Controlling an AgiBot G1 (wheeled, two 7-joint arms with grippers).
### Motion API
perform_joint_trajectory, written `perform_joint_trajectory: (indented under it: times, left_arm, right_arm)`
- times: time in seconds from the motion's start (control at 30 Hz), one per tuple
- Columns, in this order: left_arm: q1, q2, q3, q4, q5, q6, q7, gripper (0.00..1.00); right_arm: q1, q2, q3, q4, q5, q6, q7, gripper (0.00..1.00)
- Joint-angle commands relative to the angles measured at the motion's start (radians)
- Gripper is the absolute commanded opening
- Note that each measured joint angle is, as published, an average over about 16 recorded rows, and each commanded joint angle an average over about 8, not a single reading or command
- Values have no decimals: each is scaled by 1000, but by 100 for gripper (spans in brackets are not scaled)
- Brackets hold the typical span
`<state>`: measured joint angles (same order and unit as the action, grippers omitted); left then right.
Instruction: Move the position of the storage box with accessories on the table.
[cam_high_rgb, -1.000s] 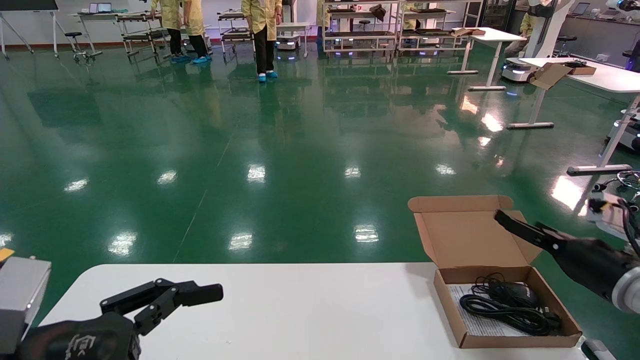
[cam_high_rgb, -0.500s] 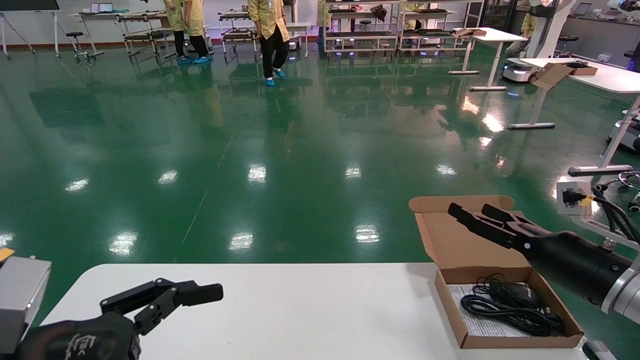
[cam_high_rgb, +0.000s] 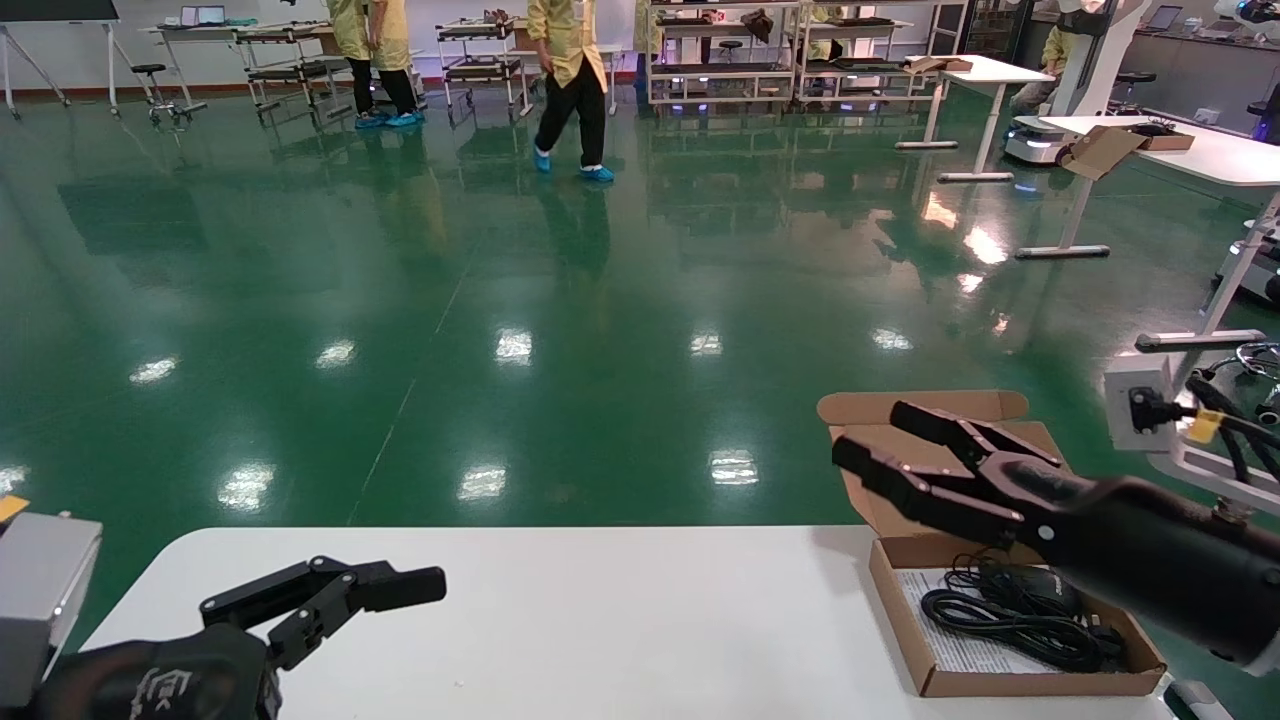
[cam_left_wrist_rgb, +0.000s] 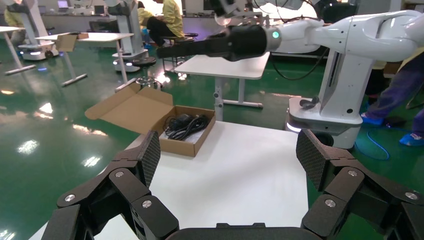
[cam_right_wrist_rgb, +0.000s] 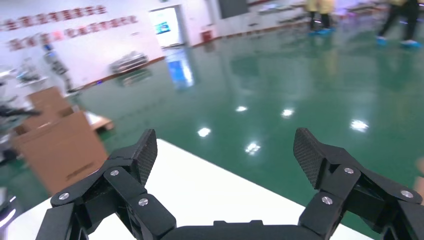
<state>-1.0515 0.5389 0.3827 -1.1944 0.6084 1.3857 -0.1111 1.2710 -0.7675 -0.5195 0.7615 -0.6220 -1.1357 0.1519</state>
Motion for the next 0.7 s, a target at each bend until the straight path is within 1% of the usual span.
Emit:
perform_joint_trajectory:
  times: [0.03, 0.7]
  left_arm:
    - [0, 0, 0, 0, 0, 0, 0, 100]
    - [0, 0, 0, 0, 0, 0, 0, 100]
  right_arm:
    - [-15, 12, 18, 40, -8, -28, 3, 100]
    - [-165, 131, 201, 439, -91, -302, 30, 100]
